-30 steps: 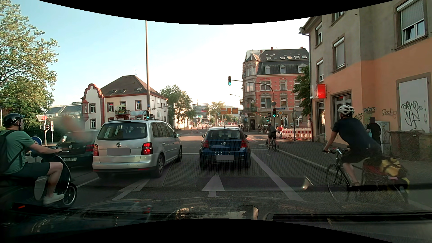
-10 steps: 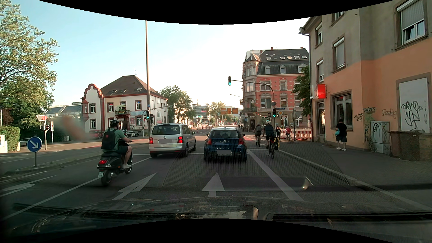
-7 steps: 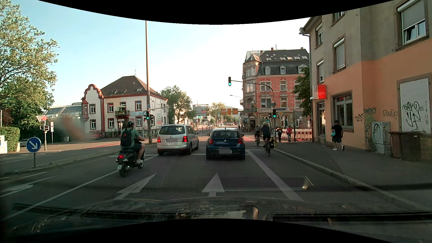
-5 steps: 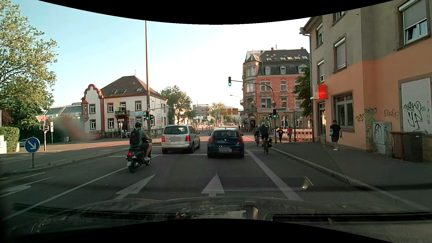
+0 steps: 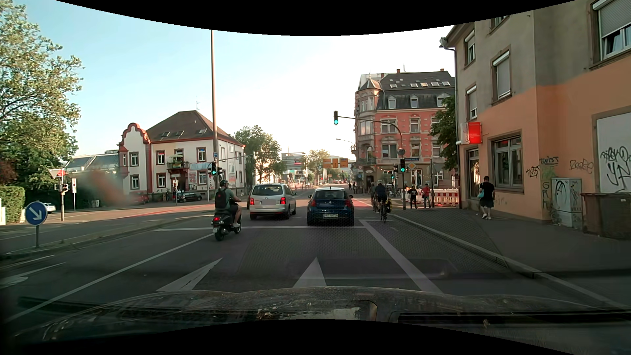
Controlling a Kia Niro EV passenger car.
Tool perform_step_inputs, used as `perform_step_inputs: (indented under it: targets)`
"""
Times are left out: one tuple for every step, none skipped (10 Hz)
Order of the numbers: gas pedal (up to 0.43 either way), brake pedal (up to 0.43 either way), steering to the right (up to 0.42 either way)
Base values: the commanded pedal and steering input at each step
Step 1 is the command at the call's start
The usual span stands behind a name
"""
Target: Follow the waypoints while adhering to traffic rules and regulations
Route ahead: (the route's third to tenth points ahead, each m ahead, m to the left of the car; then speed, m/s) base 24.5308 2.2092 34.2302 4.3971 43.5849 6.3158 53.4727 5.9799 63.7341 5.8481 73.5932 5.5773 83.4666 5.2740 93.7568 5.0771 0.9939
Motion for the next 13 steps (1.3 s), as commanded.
perform_step_inputs:
  targets:
    - [0.039, 0.000, -0.017]
    - [0.039, 0.000, -0.016]
    - [0.047, 0.000, -0.015]
    - [0.059, 0.000, -0.014]
    - [0.067, 0.000, -0.012]
    - [0.079, 0.000, -0.008]
    - [0.079, 0.000, 0.002]
    - [0.087, 0.000, 0.009]
    - [0.087, 0.000, 0.014]
    - [0.087, 0.000, 0.015]
    - [0.098, 0.000, 0.015]
    - [0.118, 0.000, 0.010]
    - [0.138, 0.000, 0.007]
